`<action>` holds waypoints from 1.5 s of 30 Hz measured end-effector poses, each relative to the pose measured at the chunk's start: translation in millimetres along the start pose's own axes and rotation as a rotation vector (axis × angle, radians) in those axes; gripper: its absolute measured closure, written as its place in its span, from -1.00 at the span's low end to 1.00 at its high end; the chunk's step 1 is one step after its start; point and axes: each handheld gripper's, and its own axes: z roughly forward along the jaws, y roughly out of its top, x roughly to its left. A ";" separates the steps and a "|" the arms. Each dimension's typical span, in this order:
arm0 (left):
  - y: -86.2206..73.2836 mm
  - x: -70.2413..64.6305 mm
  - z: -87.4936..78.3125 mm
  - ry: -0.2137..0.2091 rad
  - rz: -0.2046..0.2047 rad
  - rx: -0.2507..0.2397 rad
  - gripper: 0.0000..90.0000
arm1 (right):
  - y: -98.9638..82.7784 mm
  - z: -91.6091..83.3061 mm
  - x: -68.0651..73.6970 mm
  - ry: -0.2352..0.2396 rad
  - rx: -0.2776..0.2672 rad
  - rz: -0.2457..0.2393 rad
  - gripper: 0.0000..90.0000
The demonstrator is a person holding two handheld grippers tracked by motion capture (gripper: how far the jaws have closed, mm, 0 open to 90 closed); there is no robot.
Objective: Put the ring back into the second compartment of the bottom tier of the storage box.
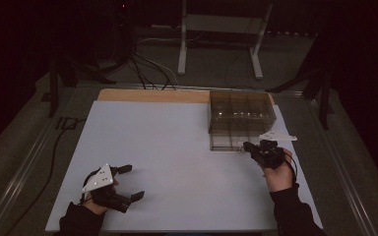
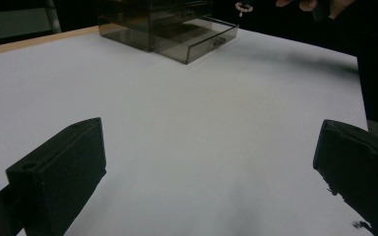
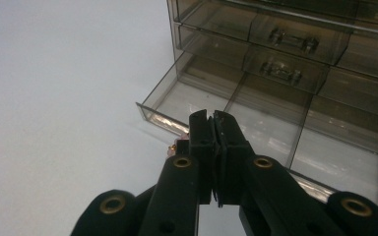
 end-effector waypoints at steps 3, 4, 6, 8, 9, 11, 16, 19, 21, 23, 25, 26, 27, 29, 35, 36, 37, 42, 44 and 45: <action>-0.7 -0.3 0.1 0.002 0.002 0.008 -0.99 | 2.8 1.2 -1.0 0.002 -0.004 0.005 0.95; -0.7 -0.1 0.2 0.002 0.002 0.008 -0.99 | 3.8 1.7 -1.4 -0.001 -0.004 0.003 0.95; 0.0 0.1 0.0 0.002 0.000 -0.001 -0.99 | 5.7 2.4 -2.3 -0.002 -0.006 0.004 0.95; -0.4 -0.2 -0.2 0.003 0.001 0.001 -0.99 | 6.6 2.8 -3.0 -0.002 -0.008 0.006 0.95; -0.6 -0.2 -0.1 0.002 0.002 0.004 -0.99 | 8.2 3.0 -3.8 -0.002 -0.008 0.008 0.95; -0.5 0.1 0.0 0.003 0.001 0.005 -0.99 | 9.5 3.4 -4.4 -0.006 -0.009 0.006 0.95; -0.6 0.2 -0.2 0.002 0.001 0.006 -0.99 | 13.4 5.4 -6.7 -0.009 -0.007 0.010 0.95; -0.1 0.1 -0.4 0.002 0.001 -0.001 -0.99 | 15.8 6.3 -8.0 -0.011 -0.009 0.012 0.95; -0.8 0.0 -0.2 0.002 0.003 0.008 -0.99 | 17.9 6.9 -9.0 -0.012 -0.011 0.015 0.95; -0.2 0.4 -0.6 0.002 0.000 0.001 -0.99 | 19.6 7.8 -10.4 -0.016 -0.013 0.017 0.95; -0.7 0.1 -0.6 0.002 0.002 0.003 -0.99 | 20.3 8.8 -11.9 -0.015 -0.013 0.024 0.95; -0.9 0.1 -0.6 0.001 0.004 0.008 -0.99 | 20.6 9.3 -12.4 -0.016 -0.011 0.026 0.95; -0.8 0.2 -0.5 0.003 0.005 0.008 -0.99 | 20.8 9.7 -13.0 -0.018 -0.011 0.026 0.95; -0.3 0.5 -0.7 0.000 0.002 -0.003 -0.99 | 21.0 10.9 -14.7 -0.020 -0.012 0.036 0.95; -0.3 0.5 -0.7 0.003 0.002 -0.001 -0.99 | 20.8 16.7 -21.0 -0.023 -0.006 0.060 0.95; -0.7 0.3 -0.5 0.003 0.002 0.001 -0.99 | 20.8 17.6 -22.0 -0.023 -0.005 0.064 0.95; -1.0 0.4 -0.4 0.003 0.005 0.008 -0.99 | 21.0 18.3 -22.7 -0.025 -0.003 0.067 0.95; -0.8 1.0 -0.6 0.004 0.002 0.000 -0.99 | 22.1 20.2 -25.5 -0.033 -0.002 0.073 0.95; -1.3 0.7 -0.4 0.004 0.003 0.010 -0.99 | 22.9 21.0 -26.7 -0.035 0.000 0.077 0.95; -1.1 0.9 -0.3 0.004 0.004 0.010 -0.99 | 23.4 21.4 -27.2 -0.038 0.000 0.075 0.95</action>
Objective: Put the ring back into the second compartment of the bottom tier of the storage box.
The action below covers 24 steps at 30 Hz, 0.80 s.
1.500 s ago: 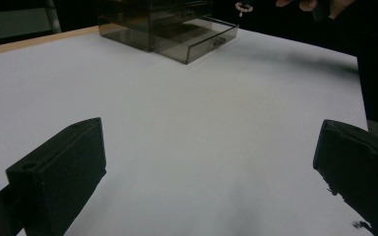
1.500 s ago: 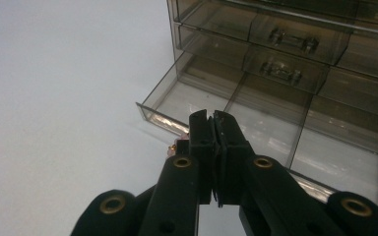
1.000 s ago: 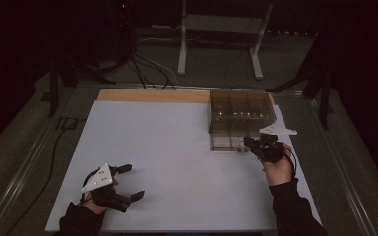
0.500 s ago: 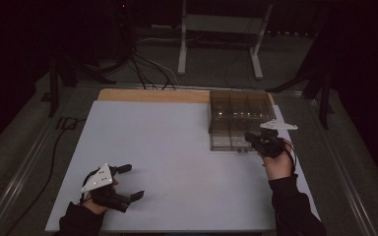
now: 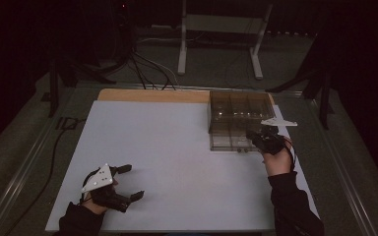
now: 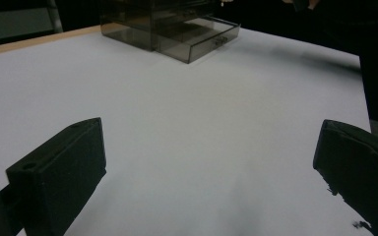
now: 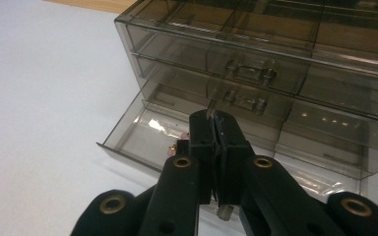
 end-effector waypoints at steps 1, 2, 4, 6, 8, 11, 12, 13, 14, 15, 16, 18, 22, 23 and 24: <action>0.3 0.0 0.0 0.000 -0.001 -0.003 -0.99 | 0.4 0.4 -0.3 -0.001 0.000 0.002 0.95; 0.6 -0.2 0.0 -0.001 -0.002 -0.008 -0.99 | 0.6 0.8 -0.6 -0.002 0.001 0.004 0.95; 0.0 -0.6 0.1 -0.002 0.001 -0.002 -0.99 | 1.1 2.6 -1.4 -0.005 0.005 0.008 0.95; 0.3 -0.1 0.2 -0.001 0.000 -0.004 -0.99 | 1.4 4.7 -2.1 -0.008 0.011 0.009 0.95; 0.3 -0.4 -0.2 -0.001 -0.001 -0.009 -0.99 | 1.3 8.0 -3.3 -0.011 0.019 0.010 0.95; -0.1 0.1 -0.2 0.001 0.000 -0.001 -0.99 | 1.0 11.6 -5.2 -0.014 0.029 0.014 0.95; 0.3 0.4 -0.4 0.000 -0.002 -0.006 -0.99 | 0.7 12.6 -5.8 -0.015 0.028 0.019 0.95; 0.5 0.2 -0.5 -0.001 -0.004 -0.012 -0.99 | 0.5 13.5 -6.4 -0.012 0.030 0.025 0.95; 0.3 -0.2 -0.5 -0.001 -0.003 -0.011 -0.99 | 0.2 14.7 -6.8 -0.012 0.032 0.030 0.95; 0.0 -0.3 -0.4 -0.002 0.000 -0.005 -0.99 | 0.0 15.9 -7.1 -0.014 0.034 0.029 0.95; -0.1 -0.2 -0.2 -0.002 0.001 -0.002 -0.99 | -0.1 16.9 -7.4 -0.014 0.035 0.031 0.95; 0.5 -0.2 -0.1 -0.002 -0.001 -0.007 -0.99 | -0.6 18.8 -8.0 -0.016 0.038 0.035 0.95; 0.2 -0.6 -0.4 -0.003 0.002 -0.004 -0.99 | -1.7 22.2 -9.2 -0.020 0.045 0.044 0.95; 0.5 0.1 -0.3 -0.002 -0.002 -0.007 -0.99 | -2.6 24.4 -10.5 -0.023 0.049 0.047 0.95; 0.5 0.1 -0.3 -0.002 -0.002 -0.007 -0.99 | -2.6 24.4 -10.5 -0.023 0.049 0.047 0.95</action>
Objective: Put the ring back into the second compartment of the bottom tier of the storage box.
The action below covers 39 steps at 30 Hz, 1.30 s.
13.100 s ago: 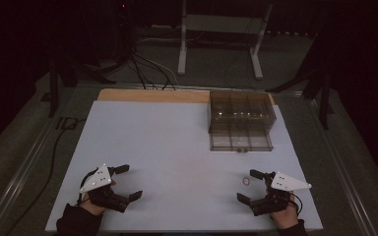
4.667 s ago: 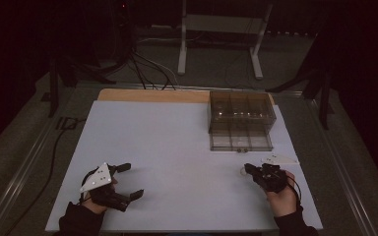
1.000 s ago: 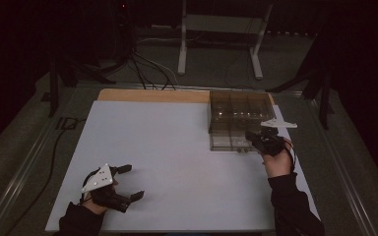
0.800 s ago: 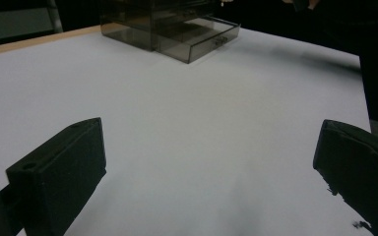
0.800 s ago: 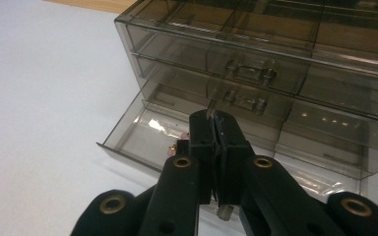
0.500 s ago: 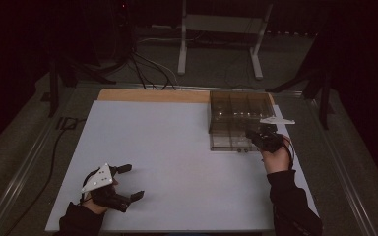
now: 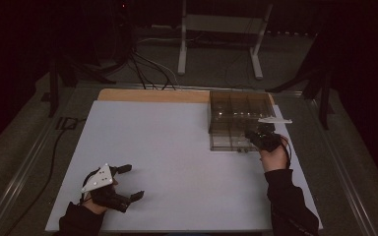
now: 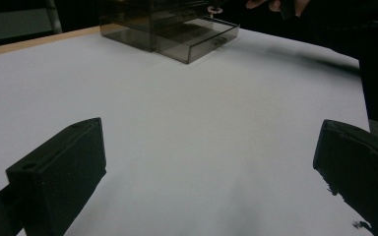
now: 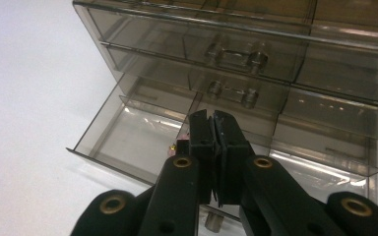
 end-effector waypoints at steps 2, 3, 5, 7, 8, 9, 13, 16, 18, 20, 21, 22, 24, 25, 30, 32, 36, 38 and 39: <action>-0.5 -0.5 -0.1 -0.001 0.003 0.004 -0.99 | -1.4 3.6 -1.9 -0.003 0.007 0.008 0.95; -0.6 -0.4 -0.1 -0.001 0.003 0.004 -0.99 | -1.8 4.7 -2.3 -0.006 0.011 0.010 0.95; 0.0 -0.2 -0.3 0.000 0.000 -0.002 -0.99 | -2.6 6.7 -3.3 -0.006 0.014 0.014 0.95; -0.3 -0.8 -0.4 -0.002 -0.001 -0.002 -0.99 | -3.5 8.9 -4.2 -0.008 0.018 0.021 0.95; -0.6 -0.6 -0.3 -0.003 0.002 0.004 -0.99 | -3.9 9.8 -4.6 -0.007 0.020 0.022 0.95; -0.6 -0.4 -0.2 -0.006 0.001 0.003 -0.99 | -4.2 10.6 -4.8 -0.010 0.023 0.021 0.95; 0.2 -1.0 -0.2 -0.004 0.002 -0.003 -0.99 | -6.1 14.2 -7.2 -0.013 0.031 0.028 0.95; 0.2 -1.2 0.4 -0.004 0.004 0.003 -0.99 | -8.0 17.3 -9.4 -0.016 0.038 0.033 0.95; 0.1 -1.6 0.5 -0.003 0.005 0.002 -0.99 | -9.4 19.7 -10.6 -0.017 0.044 0.040 0.95; -0.2 -1.6 0.7 -0.003 0.008 0.010 -0.99 | -10.4 21.9 -11.0 -0.021 0.050 0.040 0.95; -0.1 -1.4 0.9 -0.001 0.006 0.009 -0.99 | -10.9 22.9 -11.3 -0.021 0.052 0.039 0.95; -0.1 -1.4 0.9 -0.001 0.006 0.009 -0.99 | -11.4 23.9 -11.4 -0.021 0.053 0.040 0.95; -0.1 -1.3 0.7 -0.001 0.005 0.004 -0.99 | -12.2 26.0 -11.5 -0.020 0.059 0.042 0.95; -0.4 -1.3 0.6 -0.002 0.007 0.009 -0.99 | -12.5 27.0 -11.1 -0.023 0.062 0.041 0.95; -0.1 -1.1 0.3 0.001 0.002 -0.001 -0.99 | -13.3 29.2 -10.7 -0.026 0.069 0.041 0.95; -0.6 -1.1 0.5 0.000 0.006 0.008 -0.99 | -13.8 31.2 -10.4 -0.033 0.077 0.031 0.95; 0.0 -0.9 0.3 -0.001 0.002 0.000 -0.99 | -14.2 32.5 -11.4 -0.036 0.079 0.033 0.95; -0.4 -0.8 0.6 -0.001 0.004 0.006 -0.99 | -13.9 32.8 -11.8 -0.037 0.080 0.032 0.95; -0.2 -0.6 0.6 -0.001 0.003 0.006 -0.99 | -13.9 32.8 -11.8 -0.040 0.080 0.031 0.95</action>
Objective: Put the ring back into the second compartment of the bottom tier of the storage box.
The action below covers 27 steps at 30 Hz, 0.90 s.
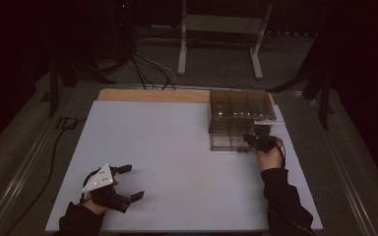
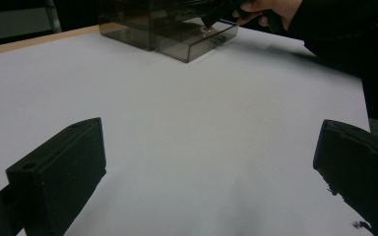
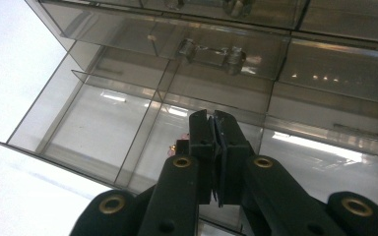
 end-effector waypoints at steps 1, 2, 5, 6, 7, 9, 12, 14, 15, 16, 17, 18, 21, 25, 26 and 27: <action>0.2 -0.1 -0.1 0.000 -0.002 -0.003 -0.99 | 0.0 0.2 -0.3 0.000 0.000 0.001 0.95; 0.2 -0.1 -0.1 0.000 -0.002 -0.003 -0.99 | 0.0 0.2 -0.3 0.000 0.000 0.001 0.95; -0.3 -0.4 0.1 0.000 0.002 0.004 -0.99 | 0.1 1.4 -0.2 -0.003 0.005 0.002 0.95; 0.2 0.2 0.1 0.000 -0.002 -0.001 -0.99 | 0.2 2.0 -0.1 -0.002 0.004 0.002 0.94; 0.2 0.2 0.1 0.000 -0.002 -0.001 -0.99 | 0.3 2.3 -0.1 0.000 0.005 0.003 0.95; -0.3 -0.3 0.0 0.000 0.001 0.001 -0.99 | 0.4 3.3 0.4 -0.001 0.008 -0.001 0.94; 0.2 0.3 0.1 0.000 -0.003 -0.002 -0.99 | 1.5 3.5 1.1 -0.001 0.010 -0.004 0.94; 0.2 0.1 0.0 0.000 -0.003 -0.006 -0.99 | 1.8 3.8 1.0 0.001 0.011 -0.003 0.94; -0.3 -0.1 0.1 -0.002 -0.001 0.001 -0.99 | 1.9 3.9 1.2 -0.002 0.012 -0.005 0.94; -0.4 0.1 0.2 0.000 0.002 0.005 -0.99 | 2.4 3.6 1.3 -0.004 0.010 -0.006 0.94; -0.2 0.3 0.3 0.001 -0.001 0.003 -0.99 | 2.7 3.3 1.0 -0.003 0.009 -0.005 0.94; 0.1 0.5 0.2 -0.001 -0.003 -0.003 -0.99 | 2.8 3.2 0.9 -0.004 0.008 -0.003 0.94; -0.4 -0.1 0.2 -0.002 0.000 0.002 -0.99 | 3.0 4.4 -0.4 0.000 0.014 0.002 0.78; 0.2 0.2 0.0 -0.001 -0.003 -0.006 -0.99 | 4.2 1.2 0.2 -0.005 -0.012 0.016 0.60; 0.2 0.2 0.0 -0.001 -0.003 -0.006 -0.99 | 4.2 1.2 0.2 -0.005 -0.012 0.016 0.60; -0.2 0.1 0.1 -0.002 -0.002 0.000 -0.99 | 4.8 -0.2 0.9 -0.002 -0.020 0.018 0.56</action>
